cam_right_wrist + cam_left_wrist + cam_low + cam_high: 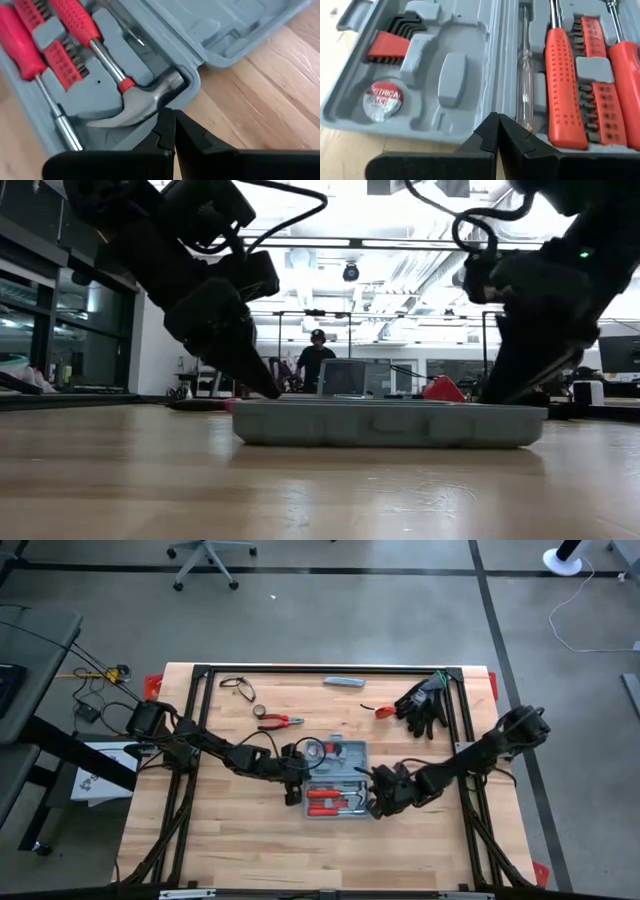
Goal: Prefit tool cases
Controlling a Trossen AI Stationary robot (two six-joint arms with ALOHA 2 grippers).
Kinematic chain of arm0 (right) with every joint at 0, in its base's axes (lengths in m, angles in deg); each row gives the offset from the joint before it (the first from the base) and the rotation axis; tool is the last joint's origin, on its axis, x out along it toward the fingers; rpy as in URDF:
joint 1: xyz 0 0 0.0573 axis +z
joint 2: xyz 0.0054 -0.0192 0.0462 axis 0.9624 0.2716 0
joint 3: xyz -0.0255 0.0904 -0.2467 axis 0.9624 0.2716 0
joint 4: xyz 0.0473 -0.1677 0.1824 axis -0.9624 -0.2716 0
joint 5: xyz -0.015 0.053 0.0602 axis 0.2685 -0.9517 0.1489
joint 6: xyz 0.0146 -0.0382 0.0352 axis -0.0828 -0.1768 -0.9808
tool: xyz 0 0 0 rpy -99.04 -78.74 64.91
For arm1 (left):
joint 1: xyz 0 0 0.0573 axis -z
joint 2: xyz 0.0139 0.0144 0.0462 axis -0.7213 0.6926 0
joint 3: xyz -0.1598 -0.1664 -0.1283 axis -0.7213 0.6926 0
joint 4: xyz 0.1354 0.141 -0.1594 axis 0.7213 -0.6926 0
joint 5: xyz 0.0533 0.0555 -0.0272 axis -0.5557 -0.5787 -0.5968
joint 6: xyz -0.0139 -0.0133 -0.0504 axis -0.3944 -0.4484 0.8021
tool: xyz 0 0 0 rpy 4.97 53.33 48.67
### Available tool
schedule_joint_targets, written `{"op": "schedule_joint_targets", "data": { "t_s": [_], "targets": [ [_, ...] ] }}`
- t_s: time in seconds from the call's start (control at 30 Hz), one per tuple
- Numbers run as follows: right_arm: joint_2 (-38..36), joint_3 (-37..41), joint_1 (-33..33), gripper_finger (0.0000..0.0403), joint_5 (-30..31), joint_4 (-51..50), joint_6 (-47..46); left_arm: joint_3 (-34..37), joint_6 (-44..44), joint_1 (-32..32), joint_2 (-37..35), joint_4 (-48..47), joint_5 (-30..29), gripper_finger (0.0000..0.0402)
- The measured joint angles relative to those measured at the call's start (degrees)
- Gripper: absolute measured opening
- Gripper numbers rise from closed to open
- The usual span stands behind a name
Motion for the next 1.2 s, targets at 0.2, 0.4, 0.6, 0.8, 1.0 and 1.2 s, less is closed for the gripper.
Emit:
{"op": "schedule_joint_targets", "data": {
  "t_s": [0.2, 0.4, 0.6, 0.8, 1.0, 1.2],
  "targets": [
    [1.67, 0.28, -3.48, 0.0000, 0.18, 1.71, 4.54, 0.00, -1.21, -0.16, 0.34, -0.22, -2.98, 0.0001],
    [1.74, 0.33, -8.96, 0.0000, 1.16, 1.75, 10.93, -0.02, -4.71, -2.82, 1.02, -0.31, -6.32, 0.0001],
    [1.74, 0.35, -14.10, 0.0000, 1.65, 1.73, 16.24, -0.02, -7.02, -5.88, 1.02, -0.48, -6.14, 0.0001],
    [1.15, 0.26, -14.78, 0.0000, 1.53, 0.05, 16.47, 0.00, -9.24, -6.36, 0.65, -0.04, -7.03, 0.0001],
    [-1.33, 0.26, -14.73, 0.0000, 2.96, -1.19, 16.49, 0.04, -10.56, -6.54, -0.19, 1.36, -9.72, 0.0001],
    [-4.46, 0.22, -14.21, 0.0000, 1.48, -0.24, 17.86, 0.04, -9.38, -5.95, -0.43, 2.86, -6.55, 0.0001]
  ]
}}
